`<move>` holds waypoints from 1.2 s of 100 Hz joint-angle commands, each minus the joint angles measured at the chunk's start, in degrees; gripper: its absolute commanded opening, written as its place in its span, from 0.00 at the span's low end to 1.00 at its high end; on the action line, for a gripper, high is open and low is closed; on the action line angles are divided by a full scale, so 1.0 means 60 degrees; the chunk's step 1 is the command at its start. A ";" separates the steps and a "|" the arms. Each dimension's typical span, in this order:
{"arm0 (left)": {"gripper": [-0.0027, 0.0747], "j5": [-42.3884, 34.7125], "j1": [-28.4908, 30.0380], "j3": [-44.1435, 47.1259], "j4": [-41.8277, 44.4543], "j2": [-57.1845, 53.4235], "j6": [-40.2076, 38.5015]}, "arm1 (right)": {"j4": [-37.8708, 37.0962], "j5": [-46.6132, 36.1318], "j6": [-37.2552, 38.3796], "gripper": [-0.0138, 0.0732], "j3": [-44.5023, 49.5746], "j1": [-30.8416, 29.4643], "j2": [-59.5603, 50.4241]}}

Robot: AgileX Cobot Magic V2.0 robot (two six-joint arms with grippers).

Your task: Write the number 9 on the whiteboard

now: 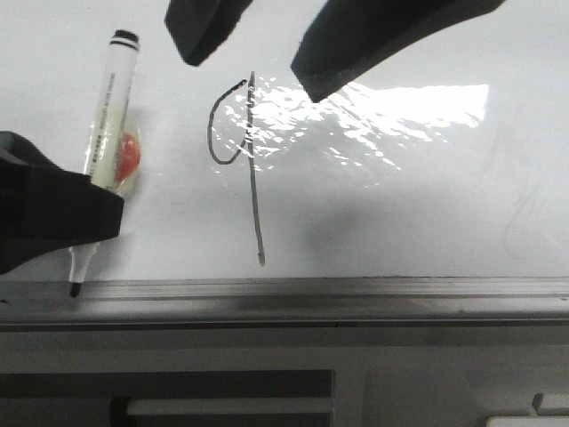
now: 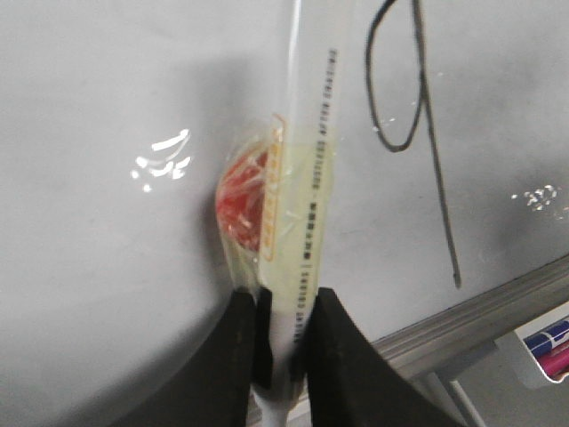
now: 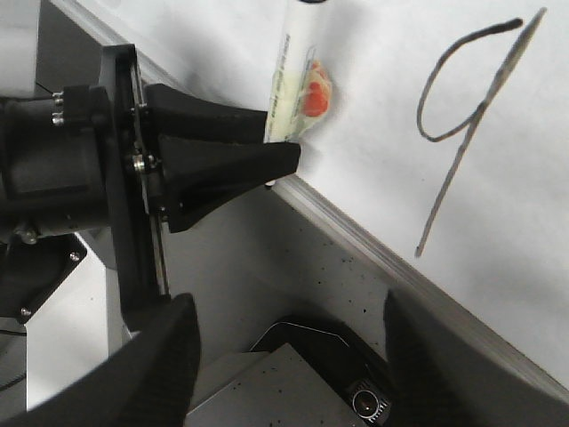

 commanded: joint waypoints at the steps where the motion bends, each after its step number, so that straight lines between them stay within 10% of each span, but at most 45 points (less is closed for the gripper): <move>1: 0.01 -0.0254 -0.0024 -0.0448 -0.0489 -0.0089 -0.0083 | 0.0062 -0.0615 -0.0001 0.62 -0.0304 0.0018 -0.0248; 120: 0.01 -0.0852 -0.0024 -0.0607 -0.0251 0.0241 -0.1064 | 0.0201 -0.0151 -0.0001 0.62 -0.0304 0.0018 -0.0248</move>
